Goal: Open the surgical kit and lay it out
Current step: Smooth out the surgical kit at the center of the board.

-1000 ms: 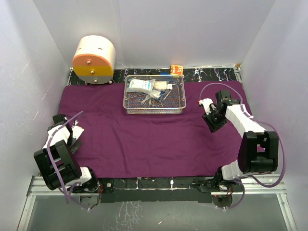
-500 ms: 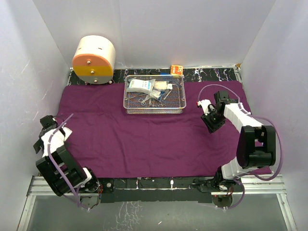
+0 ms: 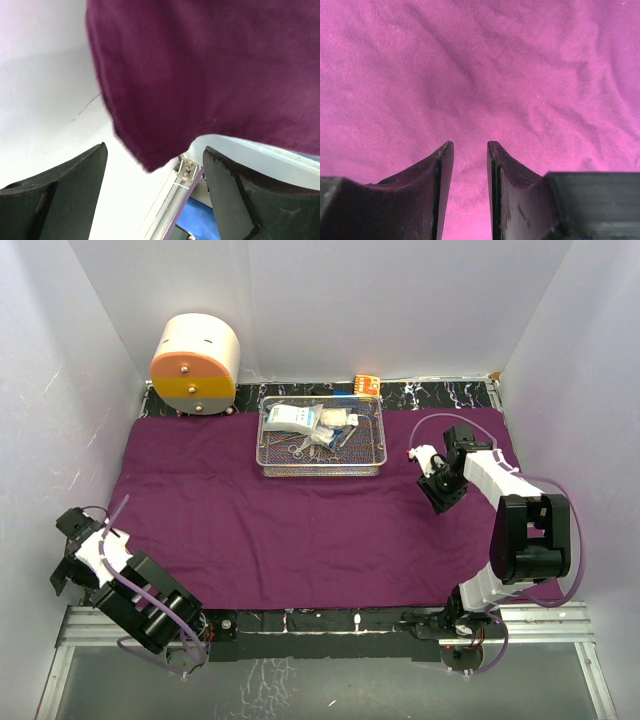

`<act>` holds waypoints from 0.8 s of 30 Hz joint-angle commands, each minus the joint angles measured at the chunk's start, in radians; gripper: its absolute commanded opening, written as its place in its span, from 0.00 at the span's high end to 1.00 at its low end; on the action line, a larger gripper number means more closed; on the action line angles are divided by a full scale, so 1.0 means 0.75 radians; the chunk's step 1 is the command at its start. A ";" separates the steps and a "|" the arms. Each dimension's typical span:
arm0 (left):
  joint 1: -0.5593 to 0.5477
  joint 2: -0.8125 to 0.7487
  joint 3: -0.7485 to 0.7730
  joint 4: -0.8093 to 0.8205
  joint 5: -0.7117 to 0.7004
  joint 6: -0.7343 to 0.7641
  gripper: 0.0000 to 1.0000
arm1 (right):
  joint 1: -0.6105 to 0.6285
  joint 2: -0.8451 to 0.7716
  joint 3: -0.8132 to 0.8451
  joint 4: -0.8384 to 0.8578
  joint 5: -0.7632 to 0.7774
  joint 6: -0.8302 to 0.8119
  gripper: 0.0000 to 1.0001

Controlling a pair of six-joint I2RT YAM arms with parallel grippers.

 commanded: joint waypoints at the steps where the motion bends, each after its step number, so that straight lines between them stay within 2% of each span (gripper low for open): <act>1: 0.077 -0.100 0.029 -0.002 0.014 0.066 0.24 | 0.003 -0.003 0.074 0.028 0.003 -0.002 0.68; 7: 0.131 -0.093 0.111 0.029 0.019 0.087 0.23 | 0.002 -0.024 0.070 0.029 0.002 0.027 0.68; 11: 0.130 -0.070 0.319 -0.280 0.212 -0.068 0.23 | 0.002 -0.041 0.065 0.028 -0.004 0.030 0.68; 15: 0.117 -0.056 0.586 -0.607 0.565 -0.243 0.25 | 0.003 -0.024 0.071 0.027 -0.015 0.040 0.67; 18: -0.043 -0.064 0.649 -0.703 0.690 -0.351 0.26 | 0.002 -0.004 0.088 0.024 -0.034 0.053 0.67; 22: -0.410 -0.079 0.625 -0.741 0.678 -0.551 0.28 | 0.003 -0.001 0.096 0.018 -0.035 0.062 0.67; 24: -0.503 -0.045 0.574 -0.710 0.637 -0.588 0.31 | 0.003 -0.007 0.085 0.016 -0.027 0.063 0.67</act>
